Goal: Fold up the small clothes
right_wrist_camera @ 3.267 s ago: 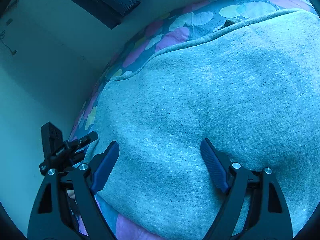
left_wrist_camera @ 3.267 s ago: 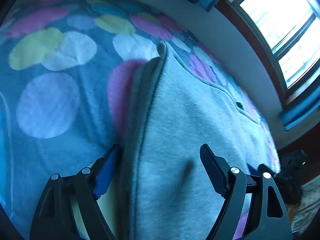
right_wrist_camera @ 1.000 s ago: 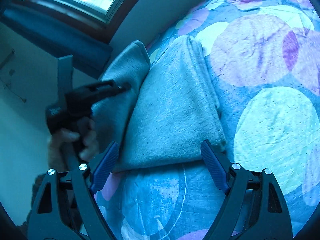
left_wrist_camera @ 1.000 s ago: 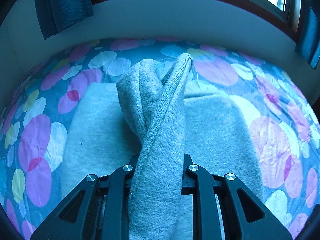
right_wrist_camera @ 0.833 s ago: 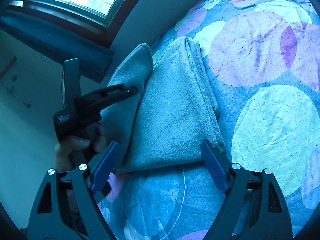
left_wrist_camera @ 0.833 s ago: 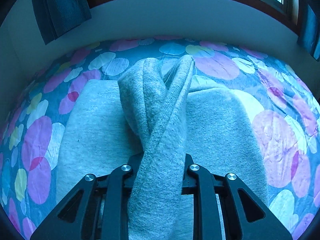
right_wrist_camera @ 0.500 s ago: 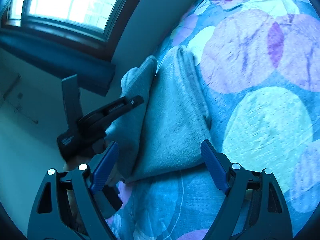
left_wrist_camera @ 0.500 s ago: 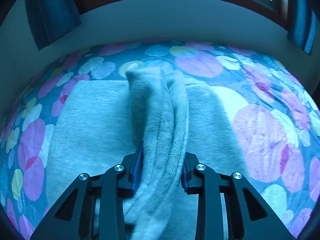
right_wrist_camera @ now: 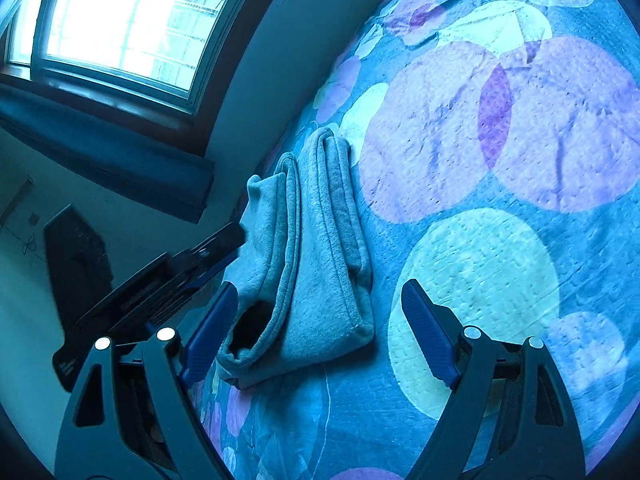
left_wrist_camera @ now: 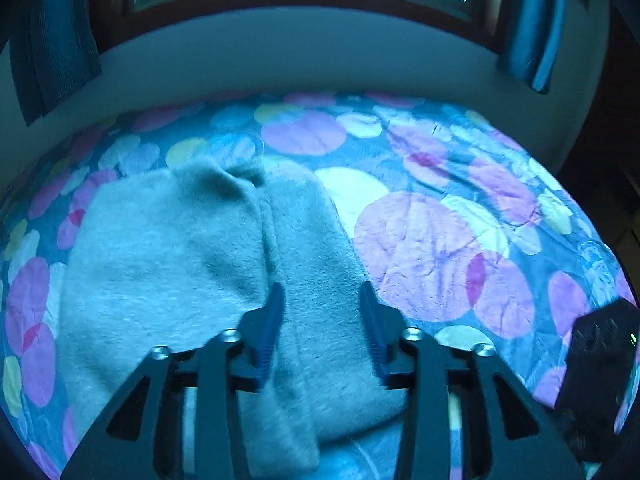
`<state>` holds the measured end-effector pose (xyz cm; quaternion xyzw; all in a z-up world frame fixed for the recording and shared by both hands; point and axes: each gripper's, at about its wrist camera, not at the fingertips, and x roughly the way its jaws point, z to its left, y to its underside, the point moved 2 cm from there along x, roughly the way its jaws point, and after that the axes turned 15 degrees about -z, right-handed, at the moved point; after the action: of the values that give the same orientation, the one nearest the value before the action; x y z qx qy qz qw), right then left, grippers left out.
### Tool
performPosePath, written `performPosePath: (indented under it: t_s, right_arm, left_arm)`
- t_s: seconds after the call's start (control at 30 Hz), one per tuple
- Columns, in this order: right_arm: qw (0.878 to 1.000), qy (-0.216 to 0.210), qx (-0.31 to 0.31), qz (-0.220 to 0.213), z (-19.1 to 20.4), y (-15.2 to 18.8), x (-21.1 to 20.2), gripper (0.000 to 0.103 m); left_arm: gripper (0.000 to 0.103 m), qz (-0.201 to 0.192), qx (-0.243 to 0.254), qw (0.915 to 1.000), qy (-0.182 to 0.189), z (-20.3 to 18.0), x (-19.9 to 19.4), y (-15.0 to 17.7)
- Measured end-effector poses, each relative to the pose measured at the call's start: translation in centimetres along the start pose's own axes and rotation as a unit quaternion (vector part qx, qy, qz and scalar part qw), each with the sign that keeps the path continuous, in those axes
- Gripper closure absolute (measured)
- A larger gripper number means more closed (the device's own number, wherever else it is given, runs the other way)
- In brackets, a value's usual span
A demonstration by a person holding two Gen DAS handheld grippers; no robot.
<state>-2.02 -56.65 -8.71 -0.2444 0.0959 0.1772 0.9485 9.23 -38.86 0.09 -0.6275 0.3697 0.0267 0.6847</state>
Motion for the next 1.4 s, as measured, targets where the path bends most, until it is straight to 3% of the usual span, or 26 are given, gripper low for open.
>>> performPosePath:
  t_s: [0.1, 0.3, 0.43, 0.6, 0.73, 0.87, 1.1, 1.27, 1.3, 1.4]
  right_arm:
    - [1.000, 0.003, -0.006, -0.002, -0.2, -0.1, -0.3, 0.019]
    - [1.000, 0.012, -0.022, -0.003, 0.2, 0.2, -0.2, 0.019]
    - [0.999, 0.025, -0.039, -0.009, 1.1, 0.6, -0.3, 0.019]
    - [0.998, 0.021, -0.064, -0.014, 3.8, 0.6, -0.6, 0.019]
    - [0.996, 0.011, -0.085, 0.017, 6.2, 0.9, 1.0, 0.019]
    - [0.993, 0.012, -0.098, 0.061, 8.2, 1.0, 4.4, 0.019]
    - [0.986, 0.044, -0.113, 0.117, 9.3, -0.1, 13.6, 0.019]
    - [0.981, 0.075, -0.125, 0.132, 8.8, -0.5, 19.0, 0.020]
    - [0.980, 0.072, -0.124, 0.134, 8.8, -0.6, 19.7, 0.021]
    - [0.978, 0.051, -0.130, 0.156, 9.6, 0.1, 21.4, 0.038]
  left_arm:
    - [0.050, -0.023, -0.015, 0.9996, 0.009, 2.1, -2.0, -0.1]
    - [0.038, -0.050, -0.078, 0.9957, -0.007, 11.0, -5.2, 1.2]
    - [0.035, -0.052, -0.112, 0.9913, -0.045, 18.2, -5.7, 3.4]
    - [0.031, -0.055, -0.124, 0.9879, -0.074, 23.1, -5.0, 5.2]
    - [0.029, -0.065, -0.155, 0.9849, -0.040, 24.5, -3.8, 5.9]
    - [0.027, -0.067, -0.207, 0.9759, 0.004, 25.7, -2.5, 6.9]
    - [0.026, -0.077, -0.218, 0.9723, 0.037, 26.2, -2.4, 7.8]
    - [0.024, -0.069, -0.236, 0.9680, 0.048, 26.8, -2.0, 8.2]
    - [0.024, -0.069, -0.238, 0.9677, 0.049, 26.8, -2.0, 8.1]
    - [0.024, -0.068, -0.241, 0.9668, 0.051, 26.9, -2.0, 8.2]
